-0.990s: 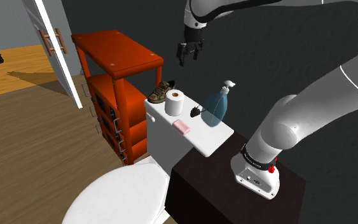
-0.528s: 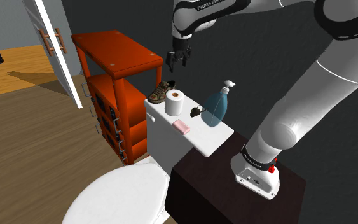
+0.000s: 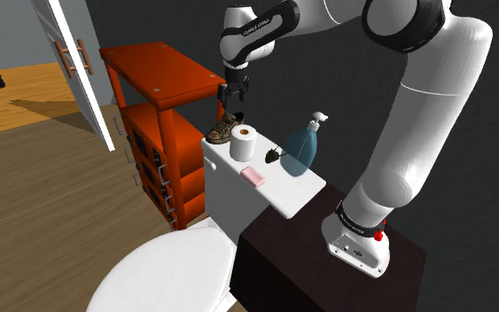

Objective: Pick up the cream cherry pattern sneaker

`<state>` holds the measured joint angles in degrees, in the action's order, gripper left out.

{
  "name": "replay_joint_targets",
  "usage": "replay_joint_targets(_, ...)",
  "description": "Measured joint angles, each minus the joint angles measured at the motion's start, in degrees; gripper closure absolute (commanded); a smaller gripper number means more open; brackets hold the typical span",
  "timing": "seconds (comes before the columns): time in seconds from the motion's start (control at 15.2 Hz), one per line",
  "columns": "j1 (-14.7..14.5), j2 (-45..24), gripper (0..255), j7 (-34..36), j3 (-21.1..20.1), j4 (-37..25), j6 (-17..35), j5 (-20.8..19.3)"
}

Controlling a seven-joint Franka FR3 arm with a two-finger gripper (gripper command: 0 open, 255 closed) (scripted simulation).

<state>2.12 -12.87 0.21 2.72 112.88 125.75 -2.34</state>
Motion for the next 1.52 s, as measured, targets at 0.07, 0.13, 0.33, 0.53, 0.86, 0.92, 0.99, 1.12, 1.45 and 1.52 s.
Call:
replay_joint_targets(0.07, 0.08, -2.21, 0, -0.13, -0.04, -1.71, 0.32, 0.28)
replay_joint_targets(0.13, 0.10, -4.48, 0, -0.16, -0.13, -3.97, 0.18, 0.53)
replay_joint_targets(0.33, 0.40, -7.22, 0, -0.55, -0.11, -5.24, 1.48, 0.83)
replay_joint_targets(0.53, 0.52, -8.64, 0, -0.66, -0.10, -4.74, 3.39, 0.89)
replay_joint_targets(0.86, 0.47, -10.34, 255, -0.51, -0.15, -4.26, 5.56, 0.92)
replay_joint_targets(0.92, 0.47, -10.35, 255, -0.49, -0.15, -4.28, 5.61, 0.91)
replay_joint_targets(0.99, 0.46, -10.36, 255, -0.49, -0.15, -4.28, 5.63, 0.91)
replay_joint_targets(1.12, 0.44, -10.36, 255, -0.47, -0.16, -4.27, 5.66, 0.90)
replay_joint_targets(1.45, 0.44, -10.39, 255, -0.48, -0.17, -4.32, 5.64, 0.92)
replay_joint_targets(1.52, 0.44, -10.25, 255, -0.48, -0.17, -4.42, 5.33, 0.91)
